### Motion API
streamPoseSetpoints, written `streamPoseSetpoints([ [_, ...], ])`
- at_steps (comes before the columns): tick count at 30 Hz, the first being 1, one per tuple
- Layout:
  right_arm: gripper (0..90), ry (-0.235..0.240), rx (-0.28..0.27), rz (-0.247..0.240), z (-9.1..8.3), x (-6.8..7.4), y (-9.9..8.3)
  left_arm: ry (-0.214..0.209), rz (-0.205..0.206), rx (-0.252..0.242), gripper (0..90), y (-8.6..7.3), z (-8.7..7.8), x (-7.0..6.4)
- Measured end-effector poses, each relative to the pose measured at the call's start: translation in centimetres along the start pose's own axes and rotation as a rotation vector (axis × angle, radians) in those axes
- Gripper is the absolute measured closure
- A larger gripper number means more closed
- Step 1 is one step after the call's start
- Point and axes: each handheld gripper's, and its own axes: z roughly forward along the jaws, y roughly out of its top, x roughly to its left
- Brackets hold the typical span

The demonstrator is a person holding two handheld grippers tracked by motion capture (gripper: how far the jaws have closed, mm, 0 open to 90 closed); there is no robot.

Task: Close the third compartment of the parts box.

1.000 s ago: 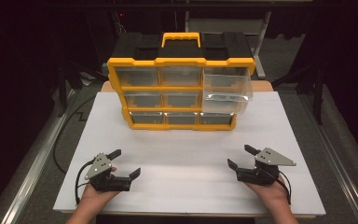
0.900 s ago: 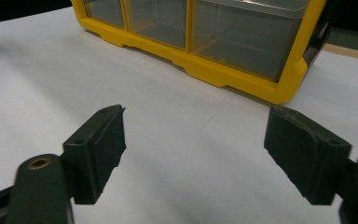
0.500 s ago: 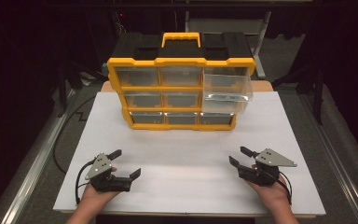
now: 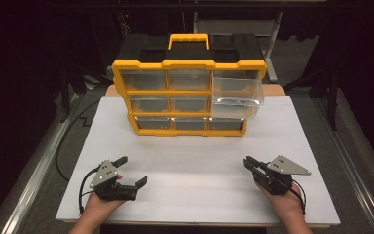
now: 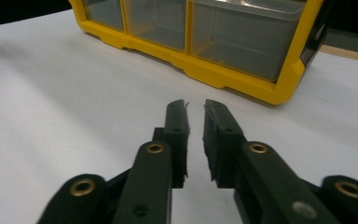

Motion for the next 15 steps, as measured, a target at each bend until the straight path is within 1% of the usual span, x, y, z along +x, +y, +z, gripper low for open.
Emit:
streamPoseSetpoints([
  [3,90.0,-0.002,-0.007,-0.008,-0.06,0.04,0.05,-0.001,0.001,0.0,0.2,0.01,0.0,-0.02],
  [8,90.0,0.001,-0.011,-0.019,-0.03,0.22,0.11,-0.001,-0.001,-0.001,0.2,0.01,0.03,-0.05],
  [9,90.0,0.004,-0.013,-0.024,0.02,0.26,0.11,-0.001,0.0,-0.001,0.2,0.02,0.03,-0.05],
  [11,90.0,0.017,-0.02,-0.014,0.17,0.37,0.08,-0.002,-0.001,-0.001,0.2,0.03,0.04,-0.05],
  [15,90.0,0.03,-0.025,-0.024,0.59,0.72,0.3,-0.002,-0.001,-0.004,0.2,0.06,0.04,-0.11],
])
